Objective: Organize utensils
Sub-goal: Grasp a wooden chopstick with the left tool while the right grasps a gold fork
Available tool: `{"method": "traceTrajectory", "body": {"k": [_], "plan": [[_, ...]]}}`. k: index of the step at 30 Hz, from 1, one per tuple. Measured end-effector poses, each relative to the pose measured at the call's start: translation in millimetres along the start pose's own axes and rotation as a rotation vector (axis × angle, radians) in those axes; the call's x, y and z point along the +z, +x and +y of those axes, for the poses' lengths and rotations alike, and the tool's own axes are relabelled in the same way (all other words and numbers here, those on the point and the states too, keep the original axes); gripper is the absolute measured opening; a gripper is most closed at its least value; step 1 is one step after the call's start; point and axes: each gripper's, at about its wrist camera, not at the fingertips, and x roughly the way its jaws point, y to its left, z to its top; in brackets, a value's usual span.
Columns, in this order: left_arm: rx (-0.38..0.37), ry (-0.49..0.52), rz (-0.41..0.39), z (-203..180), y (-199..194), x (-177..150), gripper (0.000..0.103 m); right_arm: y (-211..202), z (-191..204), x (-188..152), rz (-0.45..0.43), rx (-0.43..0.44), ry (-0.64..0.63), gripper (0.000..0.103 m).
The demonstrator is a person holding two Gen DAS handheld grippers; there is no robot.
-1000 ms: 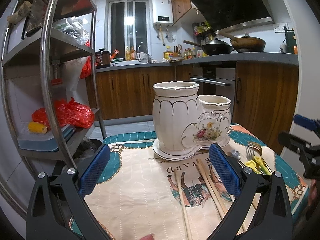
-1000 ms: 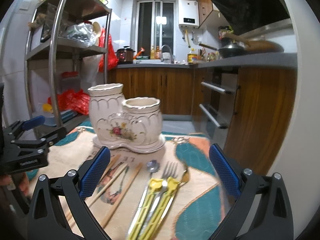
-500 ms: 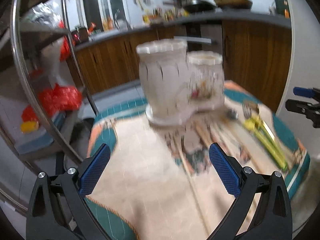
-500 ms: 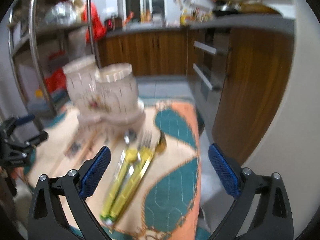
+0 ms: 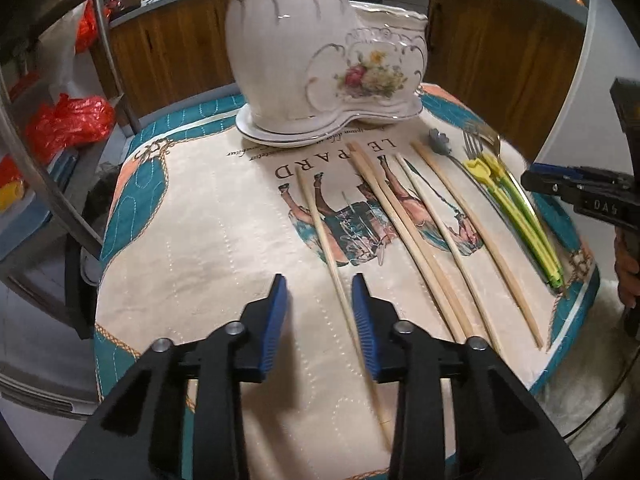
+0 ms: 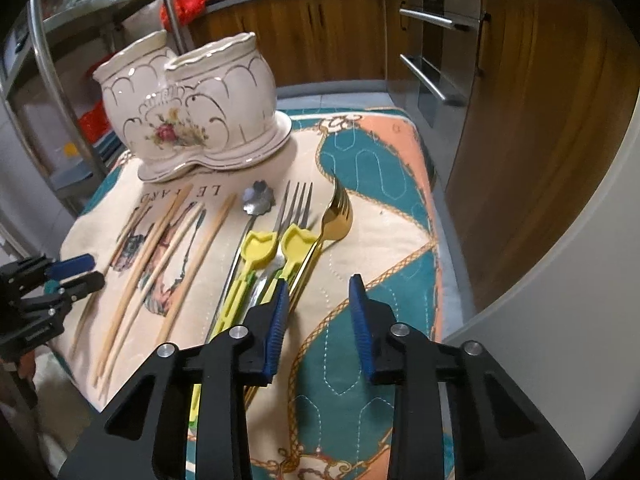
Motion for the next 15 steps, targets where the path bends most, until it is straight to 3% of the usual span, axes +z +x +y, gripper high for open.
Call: {"method": "traceTrajectory", "body": {"k": [6,13,15], "plan": [[0.018,0.020,-0.003,-4,6,9,0.024,11,-5,16,-0.021,0.005,0.068,0.031],[0.030,0.032,0.008,-5,14,20,0.020,32,-8,45,-0.030,-0.079,0.099,0.031],[0.024,0.036,0.018,-6,15,22,0.015,42,-12,50,-0.007,-0.069,0.109,0.023]]}}
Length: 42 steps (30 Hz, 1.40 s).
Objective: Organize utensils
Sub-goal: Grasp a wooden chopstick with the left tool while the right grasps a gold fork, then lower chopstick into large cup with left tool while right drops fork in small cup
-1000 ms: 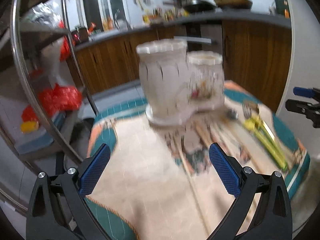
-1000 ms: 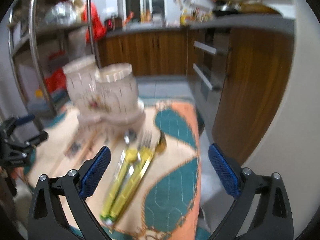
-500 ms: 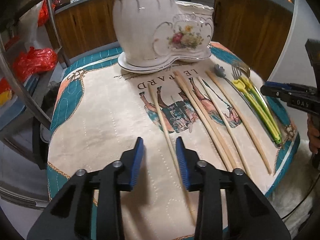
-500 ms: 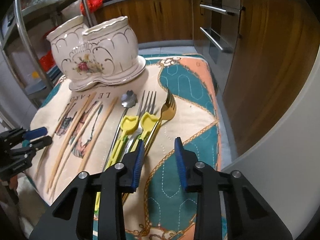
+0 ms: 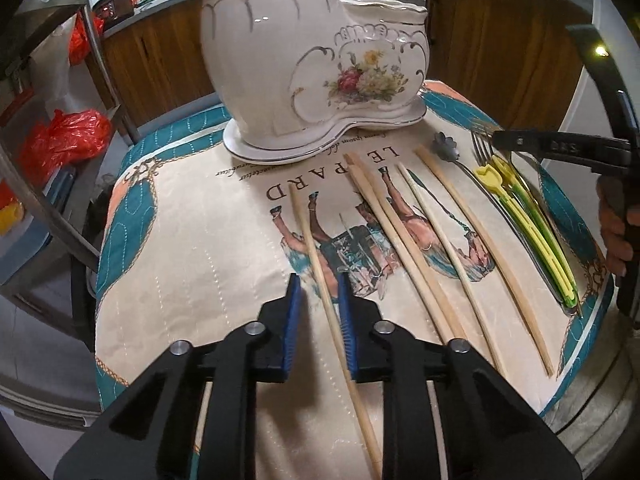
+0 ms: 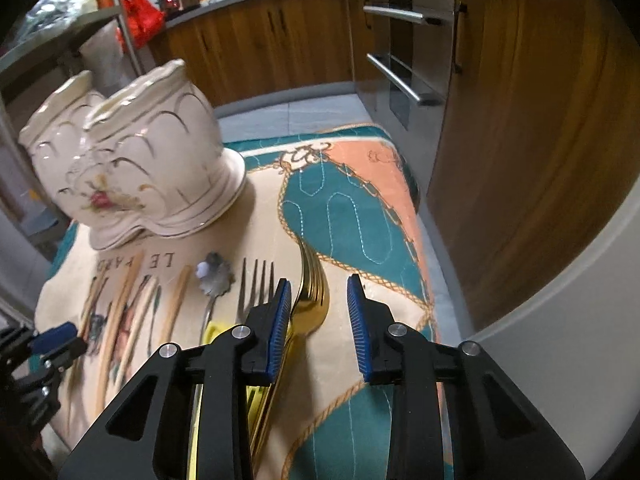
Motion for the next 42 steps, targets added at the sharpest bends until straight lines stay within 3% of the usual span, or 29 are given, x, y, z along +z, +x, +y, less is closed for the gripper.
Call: {"method": "traceTrajectory", "body": {"k": [2,7,12,18,20,24,30,39,42], "plan": [[0.002,0.010,0.005,0,1,1,0.008,5,-3,1,0.014,0.035,0.018,0.017],[-0.008,0.016,-0.007,3,0,2,0.006,-10,-8,0,-0.036,0.090,0.036,0.008],[-0.020,0.016,-0.059,7,-8,-3,0.005,-53,-4,-4,-0.171,0.165,0.001,0.005],[-0.065,0.016,-0.224,12,-40,-11,0.005,-106,12,-6,-0.366,0.225,-0.078,0.005],[-0.089,0.018,-0.314,15,-58,-11,0.005,-120,18,0,-0.431,0.237,-0.094,0.004],[-0.087,0.014,-0.446,23,-84,-2,0.005,-139,32,6,-0.570,0.221,-0.134,0.004],[-0.105,-0.030,-0.633,41,-115,31,0.005,-144,43,30,-0.630,0.242,-0.155,0.004],[-0.212,-0.133,-0.739,65,-112,119,0.005,-154,54,80,-0.691,0.284,-0.121,0.004],[-0.201,-0.154,-0.761,66,-102,146,0.005,-156,52,95,-0.734,0.287,-0.099,0.004]]}}
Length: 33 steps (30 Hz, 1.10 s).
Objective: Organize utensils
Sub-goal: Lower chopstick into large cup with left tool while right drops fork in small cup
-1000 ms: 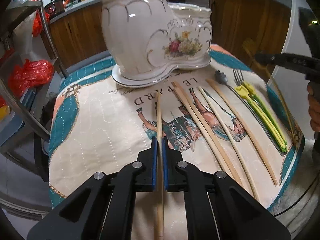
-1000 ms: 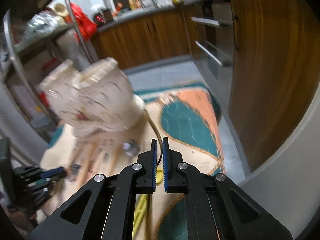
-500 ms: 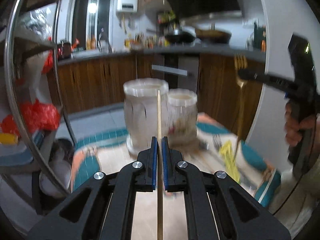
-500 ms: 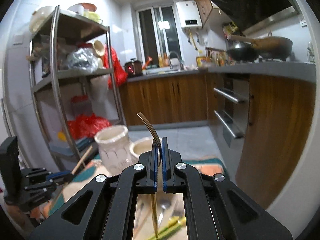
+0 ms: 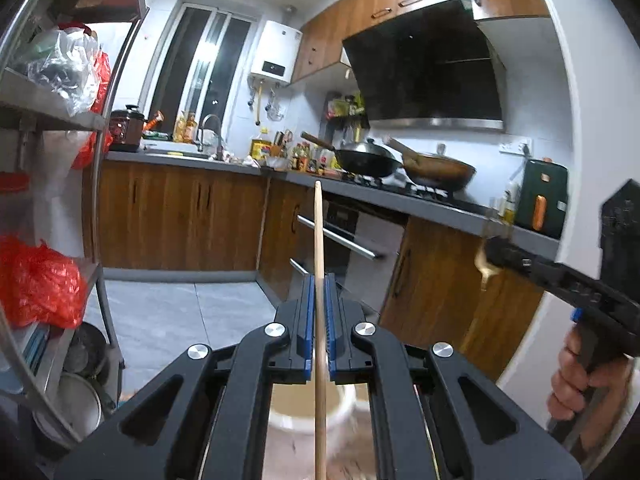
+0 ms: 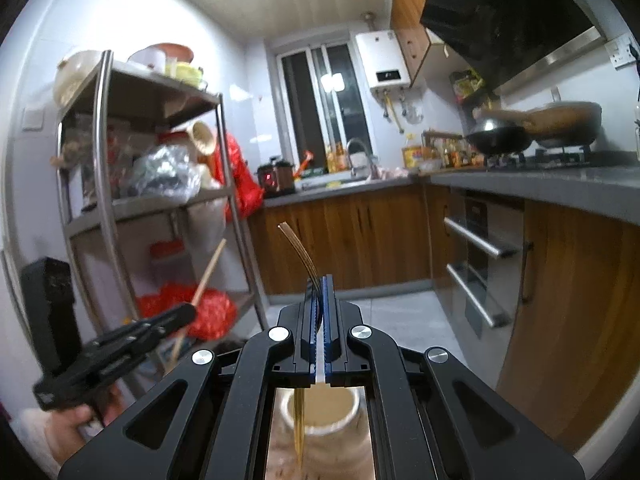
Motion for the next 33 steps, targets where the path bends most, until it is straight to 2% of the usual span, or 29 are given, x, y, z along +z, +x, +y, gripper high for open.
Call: {"method": "traceTrajectory", "body": {"k": [6,11,18,27,33], "plan": [[0.071,-0.020,-0.035,9,41,5,0.005,17,-15,12,-0.061,-0.015,0.059,0.004],[0.152,0.025,-0.038,11,62,-11,0.005,44,-20,2,-0.033,-0.032,0.058,0.004],[0.174,0.076,-0.018,7,46,-36,0.005,65,-27,-35,0.095,-0.024,0.049,0.004],[0.219,0.134,0.056,4,32,-60,0.005,72,-32,-49,0.141,-0.041,0.054,0.004],[0.228,0.135,0.077,4,33,-59,0.007,77,-35,-50,0.161,-0.051,0.073,0.004]]}}
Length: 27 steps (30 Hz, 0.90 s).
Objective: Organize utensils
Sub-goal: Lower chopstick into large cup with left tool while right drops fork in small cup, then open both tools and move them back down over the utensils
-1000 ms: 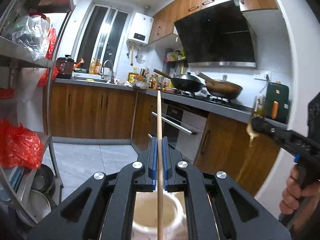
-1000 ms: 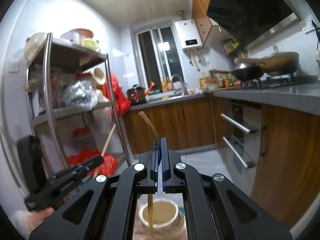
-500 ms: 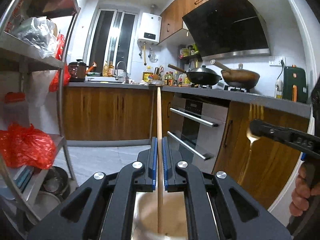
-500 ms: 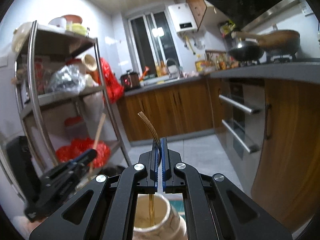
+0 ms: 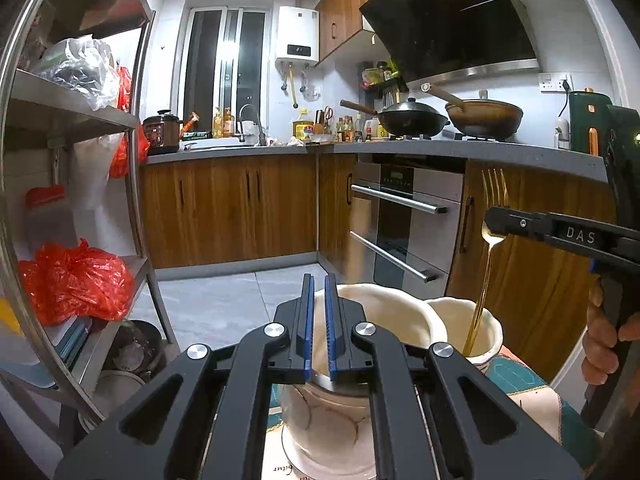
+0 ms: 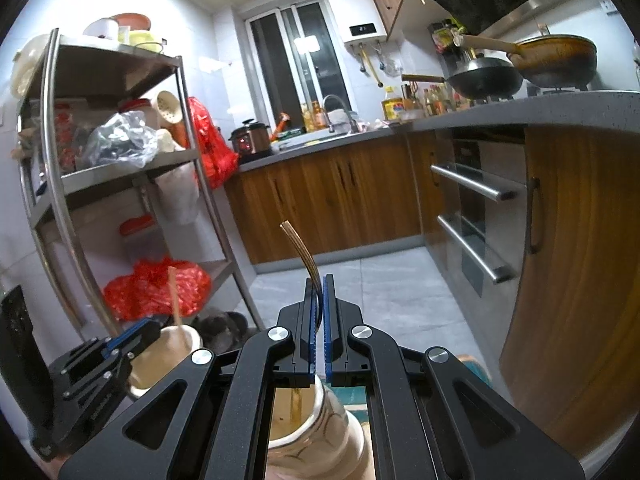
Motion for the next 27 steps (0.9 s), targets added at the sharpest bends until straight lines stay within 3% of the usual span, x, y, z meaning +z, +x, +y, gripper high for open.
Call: {"method": "traceTrajectory", "body": {"k": [3,5,9,11,14,16,20,27], "plan": [[0.010,0.000,0.004,2,-3,1,0.016,2,0,1,0.012,-0.009,0.004,0.008],[0.015,-0.014,0.008,4,-8,2,0.036,3,-1,2,0.020,-0.011,0.007,0.019],[0.025,-0.019,-0.001,6,-26,2,0.052,-8,-3,1,0.023,-0.008,0.028,0.032],[0.034,-0.025,-0.007,7,-39,3,0.074,-17,-3,0,0.019,-0.001,0.030,0.048],[0.038,-0.045,-0.018,7,-60,1,0.094,-42,1,-3,0.004,0.001,0.012,0.067],[0.028,-0.055,-0.015,7,-73,-3,0.098,-58,4,-8,0.006,0.001,-0.004,0.079],[0.019,-0.063,0.012,2,-92,-12,0.097,-88,10,-22,0.017,0.000,-0.027,0.092],[0.012,-0.065,0.061,-7,-107,-32,0.097,-121,11,-45,0.030,-0.048,-0.065,0.095]]}}
